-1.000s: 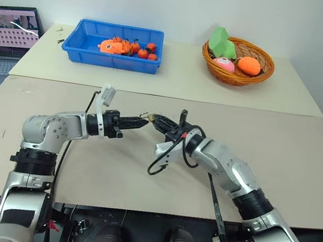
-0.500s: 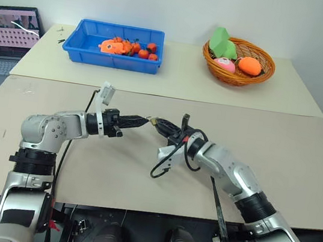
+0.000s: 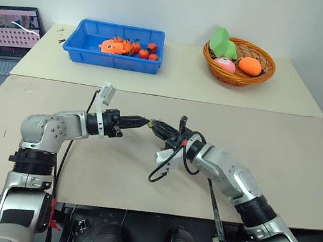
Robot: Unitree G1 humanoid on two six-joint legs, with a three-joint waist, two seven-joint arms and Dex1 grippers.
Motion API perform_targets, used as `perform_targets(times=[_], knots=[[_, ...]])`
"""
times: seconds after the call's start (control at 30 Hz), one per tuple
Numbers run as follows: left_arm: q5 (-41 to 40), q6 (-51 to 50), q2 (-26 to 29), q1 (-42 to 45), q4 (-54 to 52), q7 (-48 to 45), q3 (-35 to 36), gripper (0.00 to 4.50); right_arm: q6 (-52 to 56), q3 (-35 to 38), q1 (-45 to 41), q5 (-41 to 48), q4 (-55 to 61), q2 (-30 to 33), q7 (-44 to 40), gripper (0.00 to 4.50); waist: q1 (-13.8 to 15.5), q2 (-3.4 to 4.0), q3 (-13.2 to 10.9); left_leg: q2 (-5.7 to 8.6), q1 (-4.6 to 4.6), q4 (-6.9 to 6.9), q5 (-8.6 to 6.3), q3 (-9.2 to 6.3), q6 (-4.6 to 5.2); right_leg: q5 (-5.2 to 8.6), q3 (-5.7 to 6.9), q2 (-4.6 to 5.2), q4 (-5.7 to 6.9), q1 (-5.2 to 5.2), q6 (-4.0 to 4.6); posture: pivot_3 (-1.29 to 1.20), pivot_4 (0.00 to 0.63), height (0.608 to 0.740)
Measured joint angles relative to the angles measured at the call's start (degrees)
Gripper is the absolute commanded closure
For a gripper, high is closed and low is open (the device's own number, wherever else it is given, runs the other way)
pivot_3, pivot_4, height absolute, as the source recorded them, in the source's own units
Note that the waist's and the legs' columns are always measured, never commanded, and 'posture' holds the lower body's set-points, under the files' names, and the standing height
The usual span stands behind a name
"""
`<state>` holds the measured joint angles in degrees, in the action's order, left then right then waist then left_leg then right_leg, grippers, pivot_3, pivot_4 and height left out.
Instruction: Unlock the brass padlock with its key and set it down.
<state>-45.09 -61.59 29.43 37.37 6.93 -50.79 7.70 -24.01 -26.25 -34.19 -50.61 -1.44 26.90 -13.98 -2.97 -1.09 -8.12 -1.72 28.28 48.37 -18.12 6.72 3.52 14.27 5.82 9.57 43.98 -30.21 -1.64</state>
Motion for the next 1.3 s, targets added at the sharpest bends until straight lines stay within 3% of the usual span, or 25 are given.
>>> perform_targets(times=[0.47,0.73,0.87,1.3], knots=[[0.2,1.7,0.8,-0.2,-2.6,-2.7,-0.7,4.47,0.8,0.3,2.4,0.4,0.9,1.0,-1.4,4.41,0.3,-0.01,0.0,0.0,0.01,0.0,0.0,0.01,0.0,0.0,0.0,0.0,-0.03,-0.01,0.0,0.0,0.15,0.664],[7.5,16.2,13.5,-1.8,-6.3,-16.1,-5.2,4.47,2.9,0.7,3.5,3.6,0.4,1.0,-4.0,4.41,0.2,-0.01,0.0,-0.02,-0.03,-0.01,-0.03,0.04,-0.04,0.03,-0.01,-0.02,-0.02,-0.01,0.04,0.0,0.15,0.664],[17.4,31.8,18.8,-6.1,-4.2,-23.4,-9.9,4.47,6.0,2.0,4.2,6.8,0.2,0.3,-6.9,4.41,0.5,-0.01,0.0,-0.01,0.0,-0.01,-0.07,0.06,-0.03,0.04,0.0,-0.01,-0.03,-0.02,0.04,0.0,0.15,0.664],[22.5,41.8,13.0,-9.2,-1.5,-26.2,-13.4,4.47,15.1,2.3,12.9,12.7,9.2,-0.7,-19.0,4.41,0.7,-0.01,0.0,-0.06,0.09,0.12,-0.18,0.02,0.14,0.27,0.02,-0.04,0.01,-0.03,-0.33,0.0,0.15,0.664]])
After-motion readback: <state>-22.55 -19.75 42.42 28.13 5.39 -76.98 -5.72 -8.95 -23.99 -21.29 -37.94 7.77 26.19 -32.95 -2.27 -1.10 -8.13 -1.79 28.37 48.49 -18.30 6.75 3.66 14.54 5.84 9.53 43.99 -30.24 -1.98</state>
